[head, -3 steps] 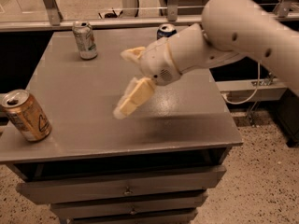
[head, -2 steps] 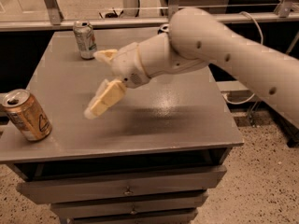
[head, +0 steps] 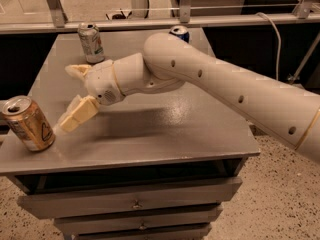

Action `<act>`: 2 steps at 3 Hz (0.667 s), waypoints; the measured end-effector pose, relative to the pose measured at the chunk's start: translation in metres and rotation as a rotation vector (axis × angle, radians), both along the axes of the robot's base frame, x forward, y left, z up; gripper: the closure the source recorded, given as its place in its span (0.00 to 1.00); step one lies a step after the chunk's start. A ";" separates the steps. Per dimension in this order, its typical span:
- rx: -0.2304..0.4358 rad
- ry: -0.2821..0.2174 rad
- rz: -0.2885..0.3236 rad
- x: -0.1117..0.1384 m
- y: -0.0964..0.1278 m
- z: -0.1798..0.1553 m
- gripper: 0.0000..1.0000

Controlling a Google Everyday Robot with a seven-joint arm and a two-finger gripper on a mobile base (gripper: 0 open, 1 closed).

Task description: Move orange can near 7up can

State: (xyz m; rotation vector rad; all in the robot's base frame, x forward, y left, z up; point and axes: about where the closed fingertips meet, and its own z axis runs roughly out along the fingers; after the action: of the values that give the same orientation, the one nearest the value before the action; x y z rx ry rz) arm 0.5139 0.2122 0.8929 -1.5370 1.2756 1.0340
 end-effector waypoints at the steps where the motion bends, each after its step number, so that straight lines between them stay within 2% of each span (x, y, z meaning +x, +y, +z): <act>1: 0.036 0.030 0.026 -0.014 0.013 -0.005 0.00; 2: 0.067 0.053 0.051 -0.028 0.029 -0.012 0.00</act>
Offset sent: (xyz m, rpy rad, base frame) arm -0.0409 0.0449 -0.0216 0.1068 0.0825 0.0718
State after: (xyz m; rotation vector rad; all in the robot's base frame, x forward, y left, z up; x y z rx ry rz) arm 0.4859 0.2415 0.8809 -1.5064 1.2310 1.1462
